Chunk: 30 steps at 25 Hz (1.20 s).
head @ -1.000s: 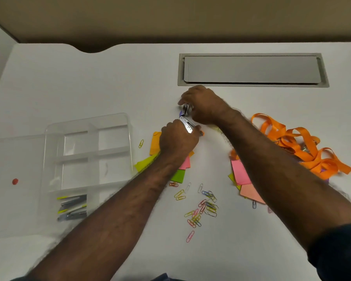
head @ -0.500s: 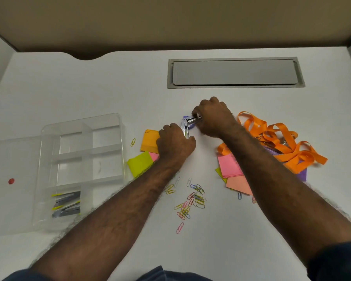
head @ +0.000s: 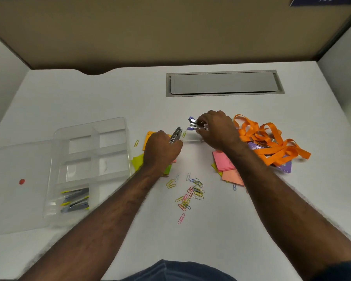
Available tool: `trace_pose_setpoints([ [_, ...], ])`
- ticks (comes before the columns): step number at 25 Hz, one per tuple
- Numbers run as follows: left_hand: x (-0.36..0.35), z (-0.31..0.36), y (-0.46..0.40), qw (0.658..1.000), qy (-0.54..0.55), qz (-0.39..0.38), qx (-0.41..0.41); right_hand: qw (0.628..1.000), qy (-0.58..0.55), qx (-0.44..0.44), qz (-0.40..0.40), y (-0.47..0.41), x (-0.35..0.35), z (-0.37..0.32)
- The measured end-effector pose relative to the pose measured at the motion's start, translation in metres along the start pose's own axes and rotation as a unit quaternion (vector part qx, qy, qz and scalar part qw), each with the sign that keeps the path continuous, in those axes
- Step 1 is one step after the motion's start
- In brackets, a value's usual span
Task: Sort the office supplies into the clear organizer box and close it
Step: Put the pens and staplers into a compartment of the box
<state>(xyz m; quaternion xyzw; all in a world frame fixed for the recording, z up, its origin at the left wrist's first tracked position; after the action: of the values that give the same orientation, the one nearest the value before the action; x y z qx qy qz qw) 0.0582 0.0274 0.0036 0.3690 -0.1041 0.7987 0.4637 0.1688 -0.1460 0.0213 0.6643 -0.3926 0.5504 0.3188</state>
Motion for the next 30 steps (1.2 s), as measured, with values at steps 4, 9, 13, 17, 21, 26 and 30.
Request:
trace_pose_setpoints([
  [4,0.043,-0.024,0.019,0.996,0.071,0.011,-0.042,0.999,-0.048,-0.001,0.015,0.028,0.014,-0.038],
  [9,0.11,-0.078,0.035,0.987,0.146,0.056,-0.032,0.993,-0.119,0.025,0.007,0.06,0.016,-0.114],
  [13,0.162,-0.124,0.042,0.983,0.164,0.08,-0.018,0.986,-0.154,0.059,-0.014,0.079,0.008,-0.184],
  [17,0.215,-0.169,0.047,0.977,0.176,0.12,0.005,0.981,-0.159,0.111,-0.026,0.09,-0.001,-0.253],
  [21,0.257,-0.211,0.05,0.972,0.189,0.14,0.015,0.977,-0.106,0.179,-0.052,0.097,-0.015,-0.315],
  [26,0.277,-0.242,0.053,0.971,0.197,0.137,0.014,0.964,-0.007,0.253,-0.08,0.102,-0.037,-0.373],
  [30,0.287,-0.258,0.05,0.97,0.202,0.133,0.019,0.956,0.033,0.268,-0.113,0.1,-0.055,-0.4],
])
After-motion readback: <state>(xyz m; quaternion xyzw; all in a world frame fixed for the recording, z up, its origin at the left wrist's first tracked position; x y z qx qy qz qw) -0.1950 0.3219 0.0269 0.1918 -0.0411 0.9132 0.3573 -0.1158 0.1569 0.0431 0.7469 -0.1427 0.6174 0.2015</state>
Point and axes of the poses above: each hand's wrist, its own y-axis away from the middle knuckle, its own x-axis out of the back of the hand, z = x × y, the point moved 4 cm from there along -y, towards the middle knuckle, and after that the axes turned 7 degrees about y, right-handed, at the moved point
